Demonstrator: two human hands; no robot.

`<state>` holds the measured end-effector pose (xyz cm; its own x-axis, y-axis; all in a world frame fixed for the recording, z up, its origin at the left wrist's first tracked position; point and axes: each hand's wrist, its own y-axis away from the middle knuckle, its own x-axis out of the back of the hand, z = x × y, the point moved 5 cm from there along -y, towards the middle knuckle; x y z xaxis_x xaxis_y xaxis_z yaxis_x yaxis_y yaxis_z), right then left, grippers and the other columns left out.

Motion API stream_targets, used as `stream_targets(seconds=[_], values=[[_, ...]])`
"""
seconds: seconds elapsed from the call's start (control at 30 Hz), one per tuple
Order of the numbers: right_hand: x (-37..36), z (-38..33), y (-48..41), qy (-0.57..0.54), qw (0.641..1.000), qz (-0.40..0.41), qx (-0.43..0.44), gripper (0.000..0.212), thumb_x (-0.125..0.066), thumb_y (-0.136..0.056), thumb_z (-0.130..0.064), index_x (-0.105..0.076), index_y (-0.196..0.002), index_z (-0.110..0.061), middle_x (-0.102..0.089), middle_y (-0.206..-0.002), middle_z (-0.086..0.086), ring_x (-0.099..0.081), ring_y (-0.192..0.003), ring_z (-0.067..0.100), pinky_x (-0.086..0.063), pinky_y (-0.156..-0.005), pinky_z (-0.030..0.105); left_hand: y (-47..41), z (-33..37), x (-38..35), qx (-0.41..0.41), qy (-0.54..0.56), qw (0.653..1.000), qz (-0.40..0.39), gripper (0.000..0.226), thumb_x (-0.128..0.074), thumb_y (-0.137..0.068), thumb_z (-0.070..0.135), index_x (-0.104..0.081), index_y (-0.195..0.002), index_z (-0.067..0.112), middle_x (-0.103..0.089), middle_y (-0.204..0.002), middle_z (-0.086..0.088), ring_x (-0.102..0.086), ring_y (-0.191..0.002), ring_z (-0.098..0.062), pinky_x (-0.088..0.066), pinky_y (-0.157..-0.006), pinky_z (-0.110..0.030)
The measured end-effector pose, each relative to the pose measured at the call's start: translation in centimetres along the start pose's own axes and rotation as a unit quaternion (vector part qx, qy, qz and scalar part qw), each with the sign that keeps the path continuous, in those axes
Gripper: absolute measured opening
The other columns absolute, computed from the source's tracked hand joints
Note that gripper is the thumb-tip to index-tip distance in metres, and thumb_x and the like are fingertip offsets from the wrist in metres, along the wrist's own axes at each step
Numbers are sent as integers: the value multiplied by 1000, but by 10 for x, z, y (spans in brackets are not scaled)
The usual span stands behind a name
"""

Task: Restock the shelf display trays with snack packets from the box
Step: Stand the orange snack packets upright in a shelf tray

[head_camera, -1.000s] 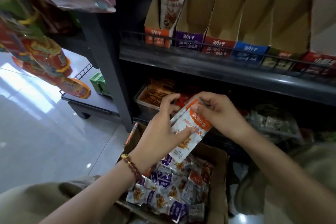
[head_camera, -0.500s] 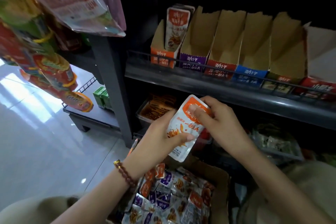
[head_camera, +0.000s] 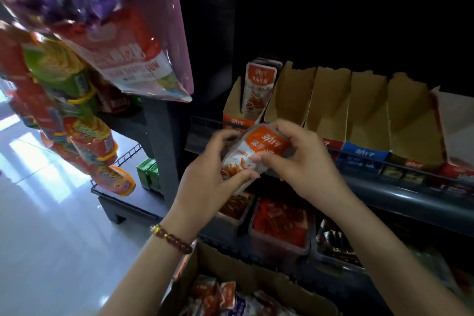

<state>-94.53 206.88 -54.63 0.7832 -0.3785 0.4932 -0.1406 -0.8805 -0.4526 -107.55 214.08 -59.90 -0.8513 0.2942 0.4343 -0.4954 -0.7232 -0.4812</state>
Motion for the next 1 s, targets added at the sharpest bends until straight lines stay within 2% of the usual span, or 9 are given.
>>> stream_targets(seconds=[0.07, 0.13, 0.27, 0.33, 0.47, 0.57, 0.73, 0.87, 1.0], values=[[6, -1, -14, 31, 999, 31, 27, 20, -72, -81, -15, -58, -88, -26, -64, -83, -11, -62, -81, -1, -51, -68, 18, -8, -5, 3, -6, 11, 999, 48, 78, -66, -70, 56, -22, -133, 48, -35, -124, 44, -46, -115, 13, -44, -90, -9], [21, -4, -29, 54, 991, 104, 70, 18, -70, -84, -15, -58, -96, -21, -62, -87, -16, -61, -86, -5, -50, -71, 14, -15, -15, 3, -6, -14, 996, 83, 92, -66, -73, 53, -9, -145, 37, -27, -137, 30, -35, -126, 11, -36, -97, -7], [37, 1, -67, 165, 958, 203, 117, 20, -66, -88, -16, -58, -106, -12, -61, -98, -8, -58, -93, -1, -53, -75, 17, -38, -34, -4, -41, -192, 978, 69, 85, -68, -84, 33, -17, -150, 13, -13, -155, -3, -24, -138, -12, -32, -112, -37], [34, 15, -86, 209, 955, 189, 94, 19, -64, -89, -16, -56, -106, -12, -63, -105, 0, -60, -96, 10, -56, -74, 33, -48, -43, -11, -94, -273, 956, 53, 75, -62, -86, 33, -27, -148, 10, -14, -157, -9, -22, -141, -24, -31, -112, -48], [22, 29, -113, 297, 945, 122, 54, 28, -63, -89, -14, -54, -115, -10, -64, -112, 10, -62, -103, 26, -55, -78, 44, -57, -60, -15, -126, -328, 936, 35, 68, -40, -90, 43, -24, -149, 12, -16, -158, -5, -11, -145, -18, -20, -115, -47], [14, 34, -127, 398, 912, 92, 43, 34, -58, -92, -10, -50, -125, -10, -64, -110, 14, -64, -98, 31, -53, -69, 39, -61, -65, -14, -123, -301, 945, 23, 63, -38, -88, 41, -27, -145, 18, -29, -154, -3, -19, -143, -15, -26, -113, -51], [2, 49, -143, 479, 875, 64, 9, 41, -53, -94, -13, -43, -133, -15, -61, -119, 7, -61, -104, 24, -40, -64, 27, -63, -64, -10, -130, -287, 949, 35, 52, -39, -88, 37, -38, -137, 19, -40, -148, 0, -30, -139, -13, -27, -112, -50], [1, 52, -143, 484, 868, 107, 23, 54, -61, -84, -1, -46, -135, -11, -49, -135, 11, -44, -127, 28, -47, -81, 33, -65, -65, -9, -138, -285, 948, 42, 52, -39, -86, 35, -39, -136, 20, -41, -147, 1, -30, -139, -11, -27, -112, -48], [4, 52, -144, 510, 835, 202, 42, 67, -78, -52, 7, -56, -114, -7, -56, -108, 19, -56, -94, 34, -49, -69, 37, -66, -65, -8, -138, -286, 948, 40, 52, -37, -84, 34, -44, -134, 19, -42, -147, 2, -31, -139, -11, -27, -112, -48]])
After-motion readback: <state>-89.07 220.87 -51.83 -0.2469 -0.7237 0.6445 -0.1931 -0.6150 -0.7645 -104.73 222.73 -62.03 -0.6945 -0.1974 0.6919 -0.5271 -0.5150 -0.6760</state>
